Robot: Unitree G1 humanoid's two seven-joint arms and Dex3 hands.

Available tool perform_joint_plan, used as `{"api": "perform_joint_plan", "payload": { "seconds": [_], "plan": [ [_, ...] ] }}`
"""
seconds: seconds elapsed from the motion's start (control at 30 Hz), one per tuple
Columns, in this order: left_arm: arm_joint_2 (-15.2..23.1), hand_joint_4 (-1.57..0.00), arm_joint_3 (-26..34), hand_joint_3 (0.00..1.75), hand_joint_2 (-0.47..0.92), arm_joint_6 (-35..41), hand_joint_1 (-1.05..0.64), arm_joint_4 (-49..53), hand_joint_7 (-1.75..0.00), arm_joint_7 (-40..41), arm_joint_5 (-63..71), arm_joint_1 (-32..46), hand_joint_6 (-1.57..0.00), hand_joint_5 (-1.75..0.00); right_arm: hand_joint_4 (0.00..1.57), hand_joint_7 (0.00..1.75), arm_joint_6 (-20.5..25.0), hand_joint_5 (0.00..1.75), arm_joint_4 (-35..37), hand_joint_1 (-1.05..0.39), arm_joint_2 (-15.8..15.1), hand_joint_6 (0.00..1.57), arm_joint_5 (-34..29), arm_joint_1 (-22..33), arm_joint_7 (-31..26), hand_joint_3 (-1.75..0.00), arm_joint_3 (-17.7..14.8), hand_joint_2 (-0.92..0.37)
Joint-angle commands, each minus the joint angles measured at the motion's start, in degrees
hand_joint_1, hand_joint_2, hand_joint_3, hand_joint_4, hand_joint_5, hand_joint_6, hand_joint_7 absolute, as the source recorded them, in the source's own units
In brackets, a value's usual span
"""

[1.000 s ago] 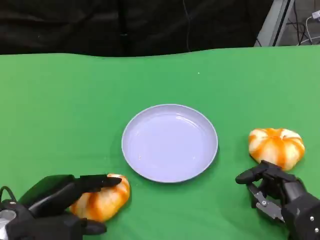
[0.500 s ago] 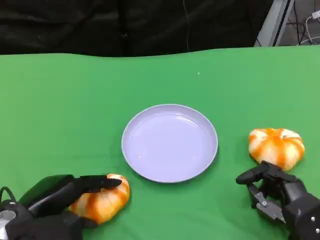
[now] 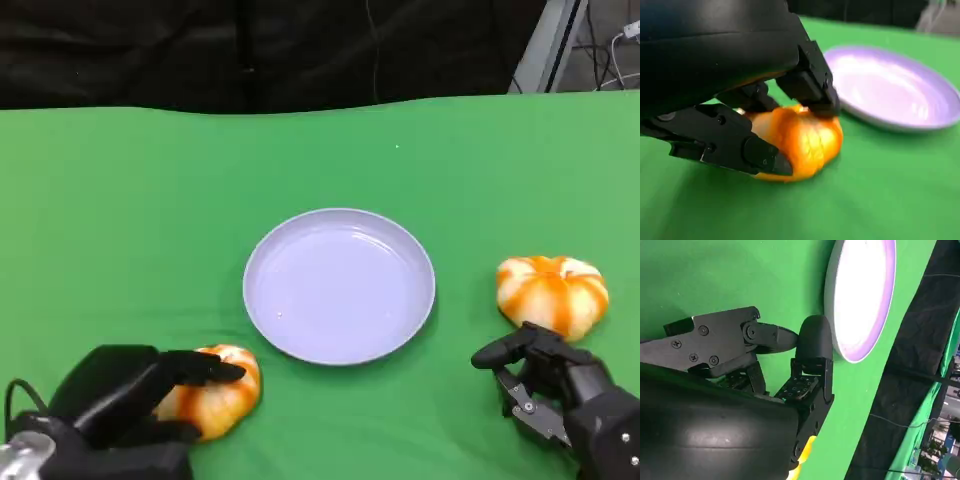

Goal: Grasp the bread from the table and place it into the plate.

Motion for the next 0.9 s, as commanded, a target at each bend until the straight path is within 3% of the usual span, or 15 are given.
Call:
{"api": "perform_joint_plan", "payload": {
  "seconds": [0.03,0.07,0.1,0.13,0.2,0.23,0.47,0.67,0.9],
  "plan": [
    [-0.66,-1.20,-0.32,0.39,0.83,2.06,-0.08,4.92,-0.23,4.71,2.01,0.55,-1.40,-0.87,0.68,1.12,0.79,1.75,0.54,-0.31,-0.77,0.77,-0.27,0.51,-0.40,-0.40,-0.03,-0.92],
    [-0.83,-1.08,-0.39,0.47,0.78,1.99,-0.09,5.29,-0.39,5.47,2.02,0.49,-1.33,-1.15,0.69,1.12,0.78,1.75,0.57,-0.31,-0.78,0.77,-0.28,0.49,-0.36,-0.40,-0.01,-0.92],
    [-0.87,-0.94,-0.52,0.52,0.74,1.93,-0.10,5.47,-0.71,5.91,2.02,0.45,-1.18,-1.44,0.68,1.11,0.82,1.75,0.57,-0.31,-0.77,0.77,-0.20,0.49,-0.27,-0.40,-0.02,-0.92],
    [-1.00,-0.87,-0.58,0.53,0.73,1.91,-0.10,5.47,-0.90,6.23,1.86,0.50,-1.08,-1.59,0.68,1.11,0.96,1.75,0.51,-0.31,-0.77,0.77,-0.23,0.49,-0.31,-0.40,0.00,-0.92],
    [-1.16,-0.80,-0.69,0.53,0.71,1.48,-0.09,5.61,-1.21,6.83,1.56,0.51,-0.93,-1.71,0.68,1.11,1.28,1.75,0.36,-0.31,-0.67,0.77,-0.05,0.52,-0.26,-0.40,-0.06,-0.92],
    [-1.19,-0.78,-0.76,0.54,0.71,1.26,-0.09,5.79,-1.28,7.10,1.47,0.48,-0.90,-1.73,0.68,1.11,1.34,1.75,0.35,-0.30,-0.65,0.77,-0.01,0.53,-0.25,-0.40,-0.07,-0.92],
    [-1.22,-0.77,0.07,0.54,0.70,-1.53,-0.09,4.16,-1.37,10.10,0.56,1.59,-0.83,-1.75,0.68,1.11,1.31,1.75,0.22,-0.30,-0.59,0.77,0.12,0.54,-0.13,-0.40,-0.08,-0.92],
    [-1.03,-0.78,1.89,0.58,0.70,-2.41,-0.09,-0.72,-1.20,10.87,-0.41,3.91,-0.90,-1.75,0.67,1.10,1.14,1.75,0.48,-0.30,-0.64,0.77,0.10,0.49,-0.08,-0.40,-0.08,-0.92],
    [-1.08,-0.79,3.67,0.59,0.69,-2.51,-0.10,-5.55,-1.15,10.47,-0.82,5.81,-0.93,-1.75,0.67,1.10,0.87,1.75,1.04,-0.30,-0.79,0.77,-0.28,0.21,-0.46,-0.40,0.00,-0.92]
  ]
}}
